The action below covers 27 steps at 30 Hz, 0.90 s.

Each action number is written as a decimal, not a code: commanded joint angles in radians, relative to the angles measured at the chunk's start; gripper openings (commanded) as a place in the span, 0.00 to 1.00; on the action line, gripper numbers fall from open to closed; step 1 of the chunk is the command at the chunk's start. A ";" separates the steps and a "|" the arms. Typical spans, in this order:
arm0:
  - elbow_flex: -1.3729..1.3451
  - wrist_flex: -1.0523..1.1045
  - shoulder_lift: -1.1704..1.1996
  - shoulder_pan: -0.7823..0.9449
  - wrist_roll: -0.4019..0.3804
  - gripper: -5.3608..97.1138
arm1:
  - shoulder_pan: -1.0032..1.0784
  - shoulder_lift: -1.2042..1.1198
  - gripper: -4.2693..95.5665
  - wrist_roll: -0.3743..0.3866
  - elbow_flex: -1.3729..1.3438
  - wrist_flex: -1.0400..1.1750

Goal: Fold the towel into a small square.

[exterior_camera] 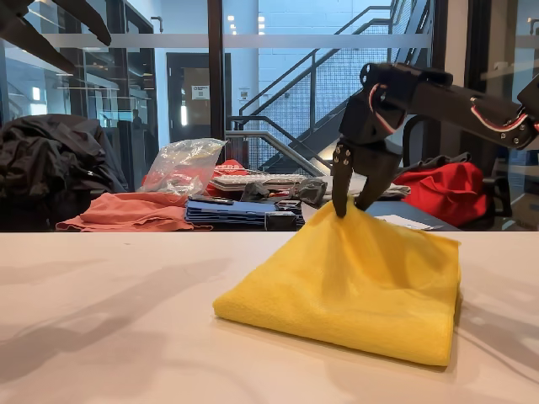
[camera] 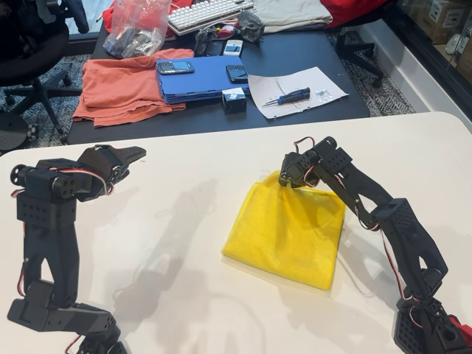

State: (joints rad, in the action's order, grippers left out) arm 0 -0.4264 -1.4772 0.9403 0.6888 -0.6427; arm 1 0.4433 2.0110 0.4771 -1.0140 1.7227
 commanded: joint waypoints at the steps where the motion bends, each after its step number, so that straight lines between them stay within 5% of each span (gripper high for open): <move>1: 0.031 0.012 -0.015 0.005 -0.002 0.15 | 0.002 0.017 0.26 0.002 0.011 -0.005; 10: 0.040 0.017 -0.002 -0.094 0.000 0.43 | 0.002 0.018 0.26 0.003 0.012 -0.005; 19: 0.023 -0.014 0.107 -0.244 0.037 0.46 | 0.003 0.017 0.26 0.003 0.012 -0.005; 23: 0.040 -0.224 0.235 -0.130 0.207 0.40 | 0.003 0.014 0.26 0.003 0.012 -0.006; 27: 0.028 -0.383 0.288 0.021 0.249 0.12 | 0.003 0.014 0.26 0.003 0.012 -0.006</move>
State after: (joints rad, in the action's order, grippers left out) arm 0 -0.4157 -1.8316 1.1904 0.6934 -0.4050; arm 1 0.4464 2.0172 0.4786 -1.0140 1.7227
